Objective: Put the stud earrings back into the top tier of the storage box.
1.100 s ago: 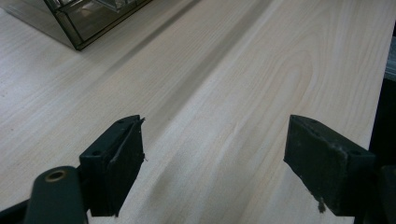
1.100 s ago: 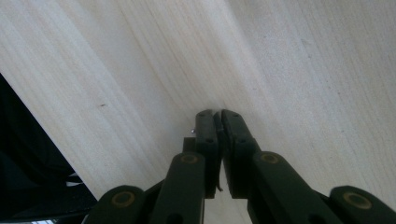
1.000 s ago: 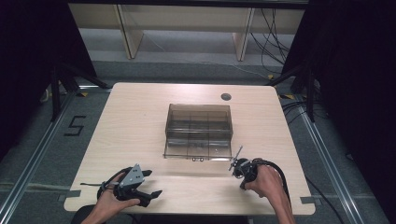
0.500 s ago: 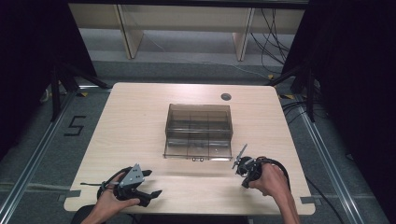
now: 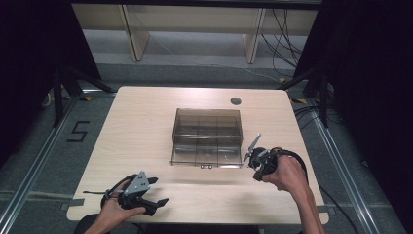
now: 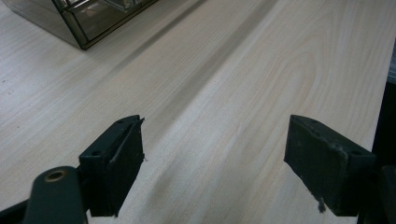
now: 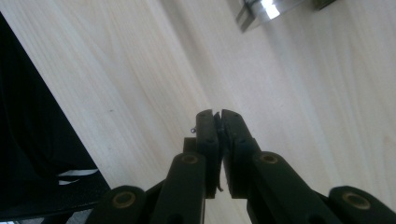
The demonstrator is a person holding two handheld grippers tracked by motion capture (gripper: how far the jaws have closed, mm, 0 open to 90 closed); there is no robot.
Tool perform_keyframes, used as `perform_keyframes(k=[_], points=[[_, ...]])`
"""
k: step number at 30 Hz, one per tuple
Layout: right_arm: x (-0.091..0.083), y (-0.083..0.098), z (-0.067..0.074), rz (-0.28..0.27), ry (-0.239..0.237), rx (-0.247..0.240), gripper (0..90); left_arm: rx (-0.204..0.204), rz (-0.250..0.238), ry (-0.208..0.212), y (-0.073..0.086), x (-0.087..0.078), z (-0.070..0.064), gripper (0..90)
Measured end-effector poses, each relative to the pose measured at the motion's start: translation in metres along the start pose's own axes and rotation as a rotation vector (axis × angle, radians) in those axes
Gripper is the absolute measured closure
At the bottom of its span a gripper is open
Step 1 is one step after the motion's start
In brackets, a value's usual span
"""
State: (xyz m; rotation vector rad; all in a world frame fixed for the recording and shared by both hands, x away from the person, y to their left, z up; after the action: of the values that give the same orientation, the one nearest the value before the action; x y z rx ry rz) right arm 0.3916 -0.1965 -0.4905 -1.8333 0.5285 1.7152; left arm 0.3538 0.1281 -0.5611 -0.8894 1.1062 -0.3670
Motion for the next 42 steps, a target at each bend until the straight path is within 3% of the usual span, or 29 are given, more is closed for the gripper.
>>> perform_keyframes(k=[4, 5, 8, 11, 16, 19, 21, 22, 24, 29, 30, 32, 33, 34, 35, 36, 39, 42], points=[[-0.006, -0.007, 0.0, 0.004, 0.009, -0.002, 86.9, 0.014, -0.021, 0.0, -0.002, 0.001, 0.001, 19.1], [-0.009, -0.011, 0.0, 0.014, 0.01, 0.006, 86.9, -0.023, -0.032, 0.001, -0.003, 0.002, -0.002, 19.1], [-0.013, -0.016, 0.0, 0.011, 0.003, -0.014, 86.9, -0.031, -0.031, 0.005, -0.003, 0.003, -0.003, 19.1], [-0.018, -0.022, -0.002, -0.004, 0.006, -0.037, 86.9, -0.018, -0.026, -0.001, -0.002, 0.002, -0.002, 19.1], [-0.029, -0.03, -0.001, -0.004, 0.023, -0.021, 86.9, -0.019, -0.026, 0.005, -0.002, 0.002, -0.002, 19.1], [-0.039, -0.044, 0.001, -0.031, 0.011, -0.066, 86.9, -0.019, -0.016, 0.005, -0.002, 0.001, -0.002, 19.1], [-0.043, -0.051, 0.002, -0.025, 0.024, -0.062, 86.9, -0.011, -0.015, 0.004, -0.001, 0.001, -0.001, 19.1], [-0.043, -0.054, 0.001, -0.029, 0.026, -0.066, 86.9, -0.025, -0.03, 0.002, -0.003, 0.002, -0.002, 19.1], [-0.043, -0.059, 0.001, -0.031, 0.036, -0.071, 86.9, -0.015, -0.014, 0.006, -0.002, 0.001, -0.002, 19.1], [-0.035, -0.079, 0.002, -0.016, 0.039, -0.104, 86.8, -0.022, -0.027, 0.009, -0.003, 0.003, -0.003, 19.1], [-0.033, -0.081, 0.002, -0.014, 0.036, -0.1, 86.8, 0.006, -0.016, 0.009, -0.002, 0.001, -0.002, 19.1], [-0.028, -0.086, 0.001, 0.001, 0.037, -0.111, 86.8, -0.021, -0.022, 0.009, -0.002, 0.001, -0.003, 19.1], [-0.024, -0.09, 0.0, 0.005, 0.034, -0.107, 86.8, 0.016, -0.021, 0.015, -0.002, 0.0, -0.001, 19.0], [-0.023, -0.091, 0.0, 0.007, 0.038, -0.094, 86.8, -0.029, -0.04, 0.013, -0.004, 0.002, -0.003, 19.0], [-0.021, -0.095, -0.001, 0.004, 0.034, -0.115, 86.8, -0.021, -0.026, 0.012, -0.003, 0.001, -0.004, 19.0], [-0.019, -0.096, 0.0, 0.016, 0.037, -0.098, 86.7, -0.021, -0.026, 0.012, -0.003, 0.001, -0.004, 19.1], [-0.012, -0.102, -0.002, 0.028, 0.031, -0.112, 86.7, -0.012, -0.046, 0.009, -0.004, 0.001, -0.002, 19.1], [-0.004, -0.106, -0.004, 0.042, 0.034, -0.097, 86.7, -0.031, -0.039, 0.014, -0.004, 0.002, -0.004, 19.1]])
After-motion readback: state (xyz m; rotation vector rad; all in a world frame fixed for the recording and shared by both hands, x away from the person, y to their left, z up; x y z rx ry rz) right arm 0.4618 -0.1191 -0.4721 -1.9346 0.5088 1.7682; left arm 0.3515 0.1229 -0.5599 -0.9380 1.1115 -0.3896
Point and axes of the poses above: each handheld gripper's, and its own axes: x roughly forward along the jaws, y roughly out of its underside, z roughly to its left, the point moved 9 cm from there along x, roughly forward along the jaws, and after that the axes turned 11 degrees about x, right-handed, at the moved point
